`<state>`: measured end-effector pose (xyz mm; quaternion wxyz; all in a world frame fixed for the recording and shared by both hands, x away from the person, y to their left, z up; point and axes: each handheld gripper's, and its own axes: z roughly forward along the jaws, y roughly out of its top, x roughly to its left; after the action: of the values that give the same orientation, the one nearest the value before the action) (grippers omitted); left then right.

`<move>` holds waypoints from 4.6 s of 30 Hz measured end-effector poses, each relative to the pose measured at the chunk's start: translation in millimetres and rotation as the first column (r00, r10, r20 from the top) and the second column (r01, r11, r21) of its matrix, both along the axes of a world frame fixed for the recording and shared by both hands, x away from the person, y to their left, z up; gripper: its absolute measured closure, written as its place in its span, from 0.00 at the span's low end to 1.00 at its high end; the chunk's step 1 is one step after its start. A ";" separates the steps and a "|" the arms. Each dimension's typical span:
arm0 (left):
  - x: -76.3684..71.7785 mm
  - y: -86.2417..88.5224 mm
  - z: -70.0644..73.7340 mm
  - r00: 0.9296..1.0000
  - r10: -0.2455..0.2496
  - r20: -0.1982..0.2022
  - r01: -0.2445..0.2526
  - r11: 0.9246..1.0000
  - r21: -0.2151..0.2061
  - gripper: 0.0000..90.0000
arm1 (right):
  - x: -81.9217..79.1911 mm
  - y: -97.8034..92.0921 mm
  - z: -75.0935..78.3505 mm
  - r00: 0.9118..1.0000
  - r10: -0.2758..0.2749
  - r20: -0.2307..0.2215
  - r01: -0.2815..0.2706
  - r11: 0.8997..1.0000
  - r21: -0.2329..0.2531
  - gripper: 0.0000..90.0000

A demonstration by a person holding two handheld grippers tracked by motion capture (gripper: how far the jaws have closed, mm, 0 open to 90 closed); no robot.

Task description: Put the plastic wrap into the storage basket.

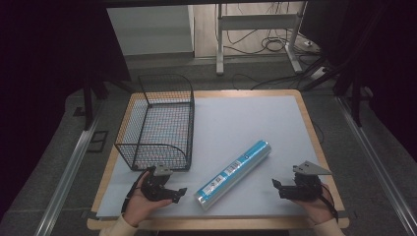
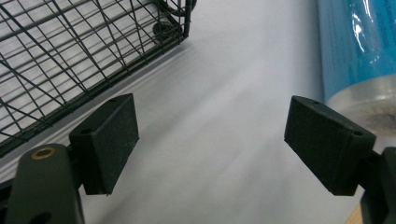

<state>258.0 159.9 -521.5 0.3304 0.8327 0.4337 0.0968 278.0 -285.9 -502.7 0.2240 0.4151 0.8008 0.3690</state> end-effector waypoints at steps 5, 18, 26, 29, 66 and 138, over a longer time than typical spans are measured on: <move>-0.2 -0.5 -2.9 1.000 0.000 -0.007 0.000 1.000 0.012 0.19 | 0.2 5.0 -3.7 0.999 0.033 -0.018 -0.033 0.999 0.004 0.12; -7.7 -0.8 10.4 1.000 -0.017 -0.010 0.017 1.000 -0.013 0.23 | -4.5 12.2 -0.6 0.999 0.046 -0.010 -0.046 0.999 0.003 0.13; -7.8 -5.5 26.6 1.000 -0.020 -0.002 0.020 1.000 -0.006 0.24 | -5.1 9.1 -1.7 0.999 0.050 0.002 -0.050 0.999 -0.017 0.13; -9.2 -7.1 29.3 1.000 -0.019 -0.003 0.019 1.000 -0.009 0.24 | -4.9 9.5 -1.7 0.999 0.050 0.001 -0.050 0.999 -0.018 0.13; -1.2 -53.3 69.8 0.990 -0.136 0.043 0.135 0.990 0.037 0.21 | -3.6 7.7 -2.2 0.999 0.037 -0.015 -0.037 0.999 -0.007 0.14; 68.0 -189.1 55.9 0.961 -0.241 -0.136 0.263 0.948 0.181 0.16 | -3.1 7.4 -2.7 0.999 0.045 -0.014 -0.045 0.998 -0.046 0.14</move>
<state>325.9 -29.2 -465.6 0.2307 0.9141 0.3297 0.0495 274.9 -278.5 -505.4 0.2198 0.3941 0.8198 0.3525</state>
